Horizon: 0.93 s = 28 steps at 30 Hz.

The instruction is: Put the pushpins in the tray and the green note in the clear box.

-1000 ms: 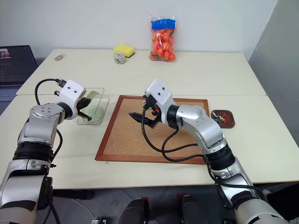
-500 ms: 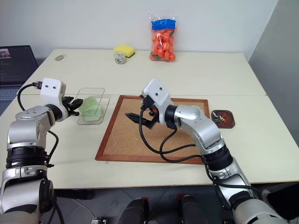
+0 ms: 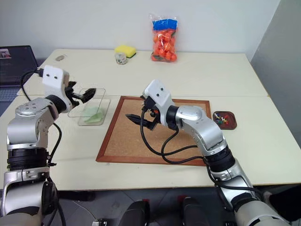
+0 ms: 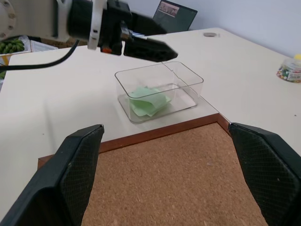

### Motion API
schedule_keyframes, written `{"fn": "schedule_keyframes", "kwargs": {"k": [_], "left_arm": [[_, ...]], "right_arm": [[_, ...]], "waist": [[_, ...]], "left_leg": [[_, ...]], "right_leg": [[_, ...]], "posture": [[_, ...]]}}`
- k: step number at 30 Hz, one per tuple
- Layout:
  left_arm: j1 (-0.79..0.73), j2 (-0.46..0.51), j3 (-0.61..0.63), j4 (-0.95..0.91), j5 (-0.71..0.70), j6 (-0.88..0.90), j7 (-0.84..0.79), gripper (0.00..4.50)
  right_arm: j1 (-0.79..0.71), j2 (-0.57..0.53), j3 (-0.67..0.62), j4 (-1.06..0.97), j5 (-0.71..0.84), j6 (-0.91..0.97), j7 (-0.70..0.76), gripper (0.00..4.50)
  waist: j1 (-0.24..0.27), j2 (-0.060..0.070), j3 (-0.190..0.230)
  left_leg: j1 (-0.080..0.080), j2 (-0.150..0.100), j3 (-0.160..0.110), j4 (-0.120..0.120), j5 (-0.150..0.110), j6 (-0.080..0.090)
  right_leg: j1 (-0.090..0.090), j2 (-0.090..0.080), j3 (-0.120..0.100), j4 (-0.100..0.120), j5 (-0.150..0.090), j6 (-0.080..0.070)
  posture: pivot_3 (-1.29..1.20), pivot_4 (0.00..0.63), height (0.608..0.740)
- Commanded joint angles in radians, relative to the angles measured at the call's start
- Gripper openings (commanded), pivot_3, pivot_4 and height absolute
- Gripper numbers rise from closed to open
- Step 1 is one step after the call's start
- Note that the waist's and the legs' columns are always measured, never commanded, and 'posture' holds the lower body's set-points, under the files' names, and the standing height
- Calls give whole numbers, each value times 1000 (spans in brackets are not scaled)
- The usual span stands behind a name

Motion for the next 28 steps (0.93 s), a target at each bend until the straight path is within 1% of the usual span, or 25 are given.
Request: {"fn": "schedule_keyframes", "kwargs": {"k": [1, 3, 6, 8, 12, 20, 28], "left_arm": [[54, -21, -89, -148, 22, -95, -39, 4064], [73, -53, -116, -169, 24, -116, -31, 4064], [113, -143, -144, -206, -47, -119, -65, 4064], [134, -161, -164, -216, -47, -113, -80, 4064], [188, -182, -200, -233, -81, -125, -145, 4064], [172, -190, -205, -200, -68, -164, -159, 4064], [187, -197, -220, -205, -54, -196, -156, 4064]], "right_arm": [[83, -35, -63, -113, -15, -52, -34, 4500], [136, -48, -97, -151, -15, -68, -58, 4500], [253, -81, -184, -228, -6, -63, -109, 4500], [305, -99, -216, -264, -1, -57, -124, 4500], [435, -130, -300, -371, 45, 18, -156, 4500], [506, -153, -330, -406, 32, 24, -194, 4500], [509, -158, -342, -396, 37, 20, -208, 4500]], "waist": [[2, 0, 0], [4, 0, 0], [5, 0, 0], [2, 0, 0], [-5, 0, 0], [-3, 0, 0], [-2, 0, 0]], "left_leg": [[0, 0, 0, 0, 0, 0], [0, -1, 0, 0, 0, 0], [0, -1, 0, 0, 0, 0], [0, -1, 0, 0, 0, 0], [1, 0, 0, -1, 0, 0], [2, 0, 0, 0, 0, 0], [1, 0, 0, -1, 0, 0]], "right_leg": [[1, 0, 0, 0, 0, 0], [1, -1, 0, 0, 0, 0], [1, -1, 0, -1, 0, 1], [1, -1, 0, -1, 0, 1], [1, 1, 2, 0, -1, 2], [1, 2, 2, 0, -4, 5], [1, 1, 2, -1, -4, 5]], "posture": [[0, 150, 740], [0, 150, 740], [0, 150, 740], [0, 150, 740], [0, 150, 740], [0, 150, 740], [0, 150, 740]]}}
